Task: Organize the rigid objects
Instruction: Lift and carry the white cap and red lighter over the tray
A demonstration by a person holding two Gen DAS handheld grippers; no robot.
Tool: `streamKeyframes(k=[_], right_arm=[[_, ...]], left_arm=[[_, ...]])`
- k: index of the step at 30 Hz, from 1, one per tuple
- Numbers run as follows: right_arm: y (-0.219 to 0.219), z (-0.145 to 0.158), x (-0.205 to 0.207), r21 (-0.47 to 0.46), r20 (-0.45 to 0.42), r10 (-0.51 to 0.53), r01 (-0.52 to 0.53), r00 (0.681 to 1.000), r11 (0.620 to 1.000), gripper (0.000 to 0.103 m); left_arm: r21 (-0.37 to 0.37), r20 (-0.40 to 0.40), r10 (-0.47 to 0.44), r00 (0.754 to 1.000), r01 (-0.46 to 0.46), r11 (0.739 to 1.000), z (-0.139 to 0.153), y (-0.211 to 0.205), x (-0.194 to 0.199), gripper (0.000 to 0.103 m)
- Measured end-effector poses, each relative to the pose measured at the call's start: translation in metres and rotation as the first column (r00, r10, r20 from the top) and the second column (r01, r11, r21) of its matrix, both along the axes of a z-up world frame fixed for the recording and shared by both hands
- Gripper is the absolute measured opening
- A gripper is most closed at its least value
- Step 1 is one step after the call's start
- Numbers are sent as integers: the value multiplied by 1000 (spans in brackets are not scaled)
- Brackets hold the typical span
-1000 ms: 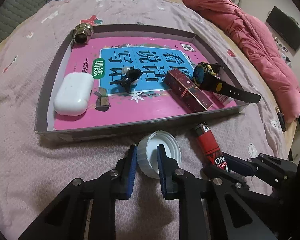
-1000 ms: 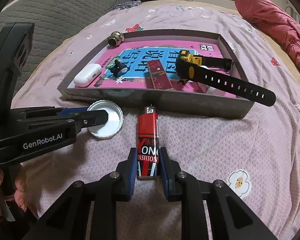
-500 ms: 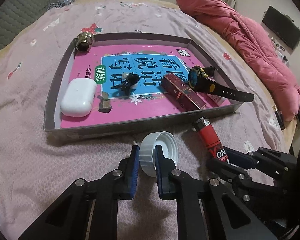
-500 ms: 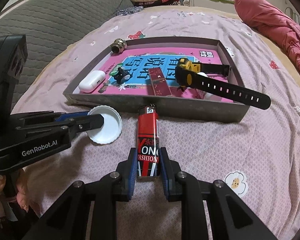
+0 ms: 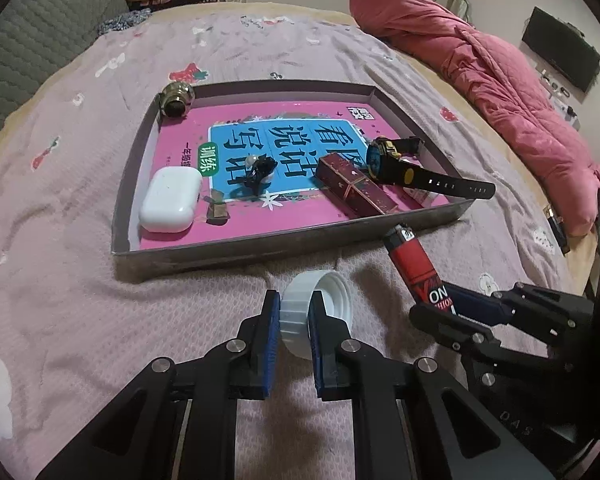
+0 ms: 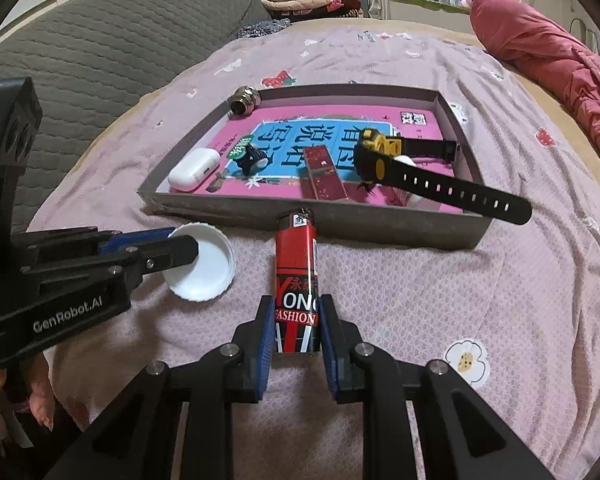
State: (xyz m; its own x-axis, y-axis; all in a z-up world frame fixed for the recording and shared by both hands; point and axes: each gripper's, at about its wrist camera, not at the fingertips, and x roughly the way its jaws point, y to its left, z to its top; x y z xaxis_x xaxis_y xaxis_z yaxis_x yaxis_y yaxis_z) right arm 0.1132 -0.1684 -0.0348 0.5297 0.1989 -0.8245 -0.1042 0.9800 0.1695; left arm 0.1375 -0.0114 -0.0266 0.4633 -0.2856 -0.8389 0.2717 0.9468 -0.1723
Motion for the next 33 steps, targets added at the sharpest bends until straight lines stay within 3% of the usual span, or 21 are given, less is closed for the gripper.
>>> streamKeyframes(k=[33], right_arm=[[4,67,-9,-7,124,9,-9,992,1000,22]], left_arm=[[45,153,20,988,-28,999,81,1,-24,14]])
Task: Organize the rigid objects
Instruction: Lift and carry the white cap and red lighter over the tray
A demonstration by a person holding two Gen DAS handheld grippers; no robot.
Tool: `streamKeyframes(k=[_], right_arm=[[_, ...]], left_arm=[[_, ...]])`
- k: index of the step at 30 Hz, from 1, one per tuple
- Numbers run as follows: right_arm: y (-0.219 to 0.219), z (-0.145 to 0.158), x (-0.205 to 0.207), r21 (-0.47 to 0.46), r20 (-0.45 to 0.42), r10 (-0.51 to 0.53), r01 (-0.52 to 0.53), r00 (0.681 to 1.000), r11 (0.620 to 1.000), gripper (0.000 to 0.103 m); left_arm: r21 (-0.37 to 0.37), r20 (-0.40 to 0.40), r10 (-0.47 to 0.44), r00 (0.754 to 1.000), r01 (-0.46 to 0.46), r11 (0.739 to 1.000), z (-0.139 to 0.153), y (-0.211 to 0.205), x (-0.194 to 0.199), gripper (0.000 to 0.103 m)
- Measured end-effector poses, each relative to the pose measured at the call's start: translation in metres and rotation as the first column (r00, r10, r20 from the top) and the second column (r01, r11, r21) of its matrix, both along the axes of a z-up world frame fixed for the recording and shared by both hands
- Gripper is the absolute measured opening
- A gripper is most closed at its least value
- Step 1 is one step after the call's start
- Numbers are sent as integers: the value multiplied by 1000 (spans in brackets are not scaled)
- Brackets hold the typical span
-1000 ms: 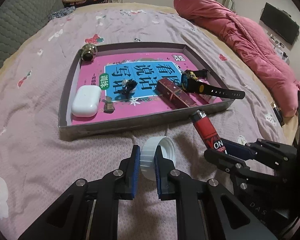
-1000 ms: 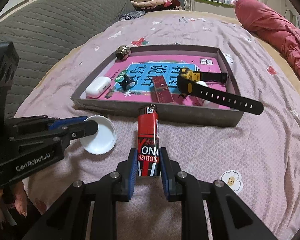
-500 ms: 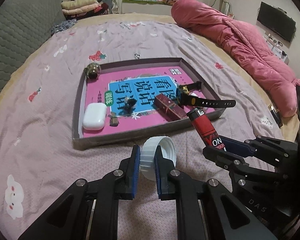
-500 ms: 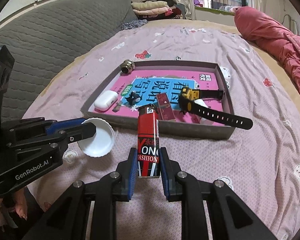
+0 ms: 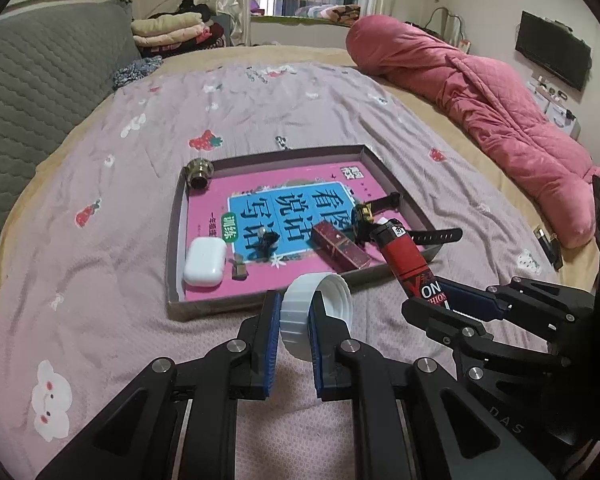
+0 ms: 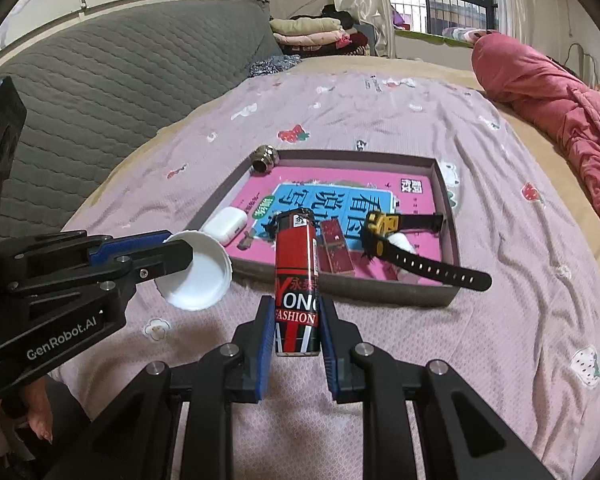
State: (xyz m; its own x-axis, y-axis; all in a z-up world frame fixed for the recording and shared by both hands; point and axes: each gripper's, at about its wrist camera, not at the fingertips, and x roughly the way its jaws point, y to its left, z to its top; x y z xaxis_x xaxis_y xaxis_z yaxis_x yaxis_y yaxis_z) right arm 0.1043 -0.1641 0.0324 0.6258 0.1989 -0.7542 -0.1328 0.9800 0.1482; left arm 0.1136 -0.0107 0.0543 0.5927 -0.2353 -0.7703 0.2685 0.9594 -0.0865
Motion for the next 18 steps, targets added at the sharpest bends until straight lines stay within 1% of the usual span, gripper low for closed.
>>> streamKeyframes(k=[18], right_arm=[[-6,27,2,-17,49,-2,3,999,1000,22]], left_arm=[[-9,49,15,999,-15,1000,30,8,3,14]])
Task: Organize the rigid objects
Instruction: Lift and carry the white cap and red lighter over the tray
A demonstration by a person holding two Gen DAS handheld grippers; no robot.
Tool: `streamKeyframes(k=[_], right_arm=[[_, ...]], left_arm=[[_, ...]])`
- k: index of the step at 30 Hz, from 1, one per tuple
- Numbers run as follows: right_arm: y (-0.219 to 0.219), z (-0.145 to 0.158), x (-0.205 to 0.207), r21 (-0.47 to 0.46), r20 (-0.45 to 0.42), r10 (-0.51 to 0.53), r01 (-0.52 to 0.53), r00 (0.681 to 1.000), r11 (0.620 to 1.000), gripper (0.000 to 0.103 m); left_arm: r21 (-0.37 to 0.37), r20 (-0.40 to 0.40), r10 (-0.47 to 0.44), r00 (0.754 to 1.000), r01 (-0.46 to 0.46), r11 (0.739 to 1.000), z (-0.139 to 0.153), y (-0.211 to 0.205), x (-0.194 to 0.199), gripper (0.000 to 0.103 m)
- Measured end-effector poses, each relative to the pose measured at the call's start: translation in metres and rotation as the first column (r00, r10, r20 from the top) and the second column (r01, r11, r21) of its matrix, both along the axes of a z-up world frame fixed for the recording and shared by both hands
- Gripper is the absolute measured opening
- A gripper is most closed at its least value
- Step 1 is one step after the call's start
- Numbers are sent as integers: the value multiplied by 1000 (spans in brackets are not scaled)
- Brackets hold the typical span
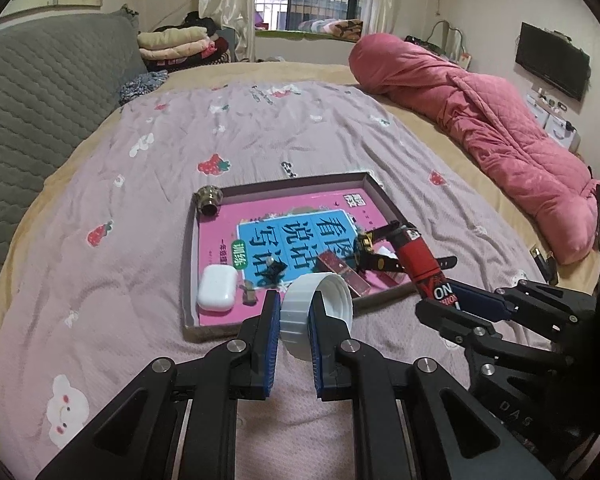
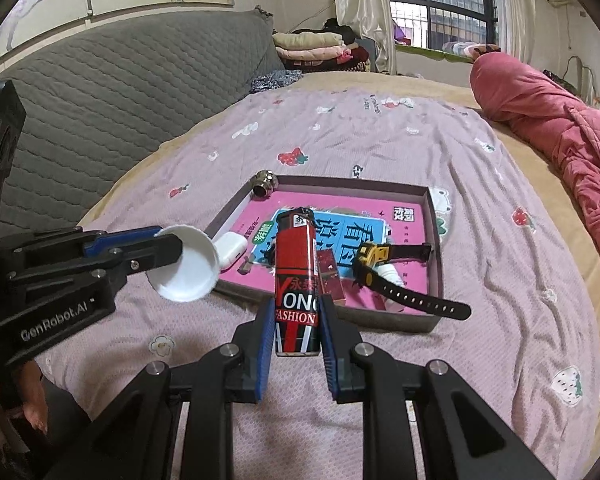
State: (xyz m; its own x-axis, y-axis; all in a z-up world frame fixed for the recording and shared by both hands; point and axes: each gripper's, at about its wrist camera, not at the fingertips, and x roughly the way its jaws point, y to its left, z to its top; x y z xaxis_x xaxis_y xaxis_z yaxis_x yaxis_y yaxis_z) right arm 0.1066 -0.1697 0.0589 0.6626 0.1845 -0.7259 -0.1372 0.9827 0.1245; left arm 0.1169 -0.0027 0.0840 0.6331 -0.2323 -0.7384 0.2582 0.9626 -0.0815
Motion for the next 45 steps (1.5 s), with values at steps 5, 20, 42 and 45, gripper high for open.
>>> streamKeyframes(k=[5,20,42,45], right_arm=[[-3,6,2,-8,9,-2,2,1000,1000,22],[-5,39,25,-17,61,10,-9,998,1000,22],[-21,22,65,-22,26,-9,9,1000,1000,22],[-20,10,73,-18,3,-6,6,1000,1000,22]], left_arm=[[-2,13,10,1000,-10,1000,9,7,7,14],[4,62,37,997,-37,999,46,20,43,14],[18,22,58,998,-59,998,17,26,89,14],[16,1,63,998,-63,998,2,26,95,14]])
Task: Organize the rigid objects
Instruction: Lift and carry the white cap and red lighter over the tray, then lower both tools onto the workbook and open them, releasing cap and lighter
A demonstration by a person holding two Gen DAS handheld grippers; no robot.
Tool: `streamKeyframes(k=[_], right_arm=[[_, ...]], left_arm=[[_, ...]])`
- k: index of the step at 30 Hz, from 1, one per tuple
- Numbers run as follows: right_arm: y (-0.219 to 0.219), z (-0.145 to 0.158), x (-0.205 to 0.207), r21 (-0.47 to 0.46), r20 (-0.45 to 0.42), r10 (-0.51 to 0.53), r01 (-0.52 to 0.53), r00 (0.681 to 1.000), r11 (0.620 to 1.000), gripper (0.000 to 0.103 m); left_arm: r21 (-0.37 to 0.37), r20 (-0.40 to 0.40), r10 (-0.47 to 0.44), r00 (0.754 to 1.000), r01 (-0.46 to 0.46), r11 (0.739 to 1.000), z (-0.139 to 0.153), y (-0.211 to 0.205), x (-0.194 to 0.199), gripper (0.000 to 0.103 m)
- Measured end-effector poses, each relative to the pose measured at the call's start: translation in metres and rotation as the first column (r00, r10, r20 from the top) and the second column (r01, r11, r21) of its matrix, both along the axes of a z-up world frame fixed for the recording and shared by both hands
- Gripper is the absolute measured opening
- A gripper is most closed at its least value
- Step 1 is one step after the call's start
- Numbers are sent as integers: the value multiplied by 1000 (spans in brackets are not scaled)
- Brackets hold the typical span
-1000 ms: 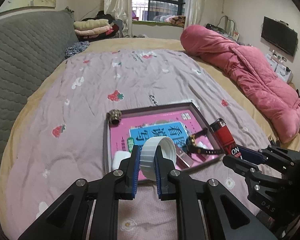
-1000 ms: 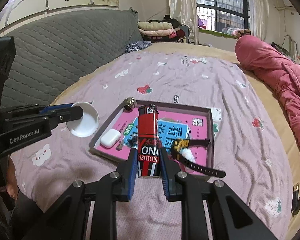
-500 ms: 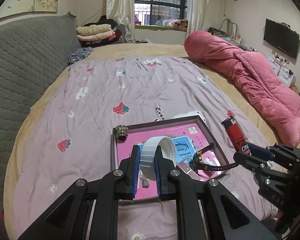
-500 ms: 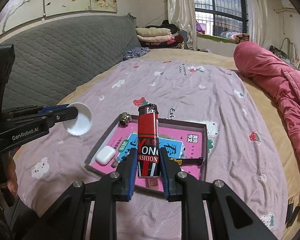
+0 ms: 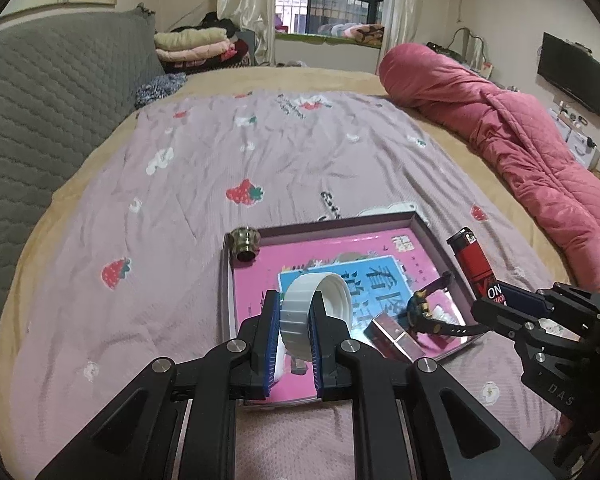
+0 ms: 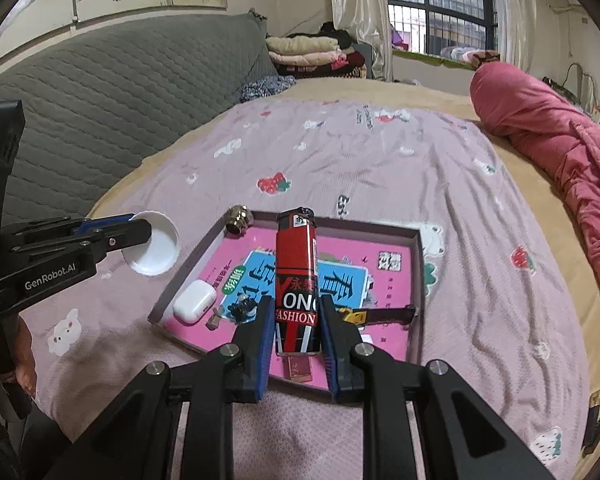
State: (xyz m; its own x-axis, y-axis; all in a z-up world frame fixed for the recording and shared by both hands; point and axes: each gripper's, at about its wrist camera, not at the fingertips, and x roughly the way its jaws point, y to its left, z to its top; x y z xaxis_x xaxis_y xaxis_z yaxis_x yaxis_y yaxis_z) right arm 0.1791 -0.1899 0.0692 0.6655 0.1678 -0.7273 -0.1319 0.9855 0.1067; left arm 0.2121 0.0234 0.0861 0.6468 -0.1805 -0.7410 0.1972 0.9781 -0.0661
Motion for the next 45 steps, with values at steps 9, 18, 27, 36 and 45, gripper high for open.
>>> streamKeyframes(k=[9,18,27,36,45], right_arm=[[6,-32,12,6,-50,8,-8,999,1000,22],[26,-49,15,14,-83,42,-41,996,999,22],[44,-63,19,20,-113,71,-70,991,997,22],[47,-77,30,24,-142,73,-70,987,997,22],[49,-86,38,27,-163,70,-66,984,997,22]], left_arm=[[-6,-48,-2,999,1,1000,-39,-2,9,14],[-8,-77,-9,997,8,1000,-59,-6,6,14],[7,-97,-13,995,14,1000,-71,-8,3,14],[-1,-103,-17,994,17,1000,-79,-10,8,14],[-14,-112,-9,994,7,1000,-88,-7,13,14]])
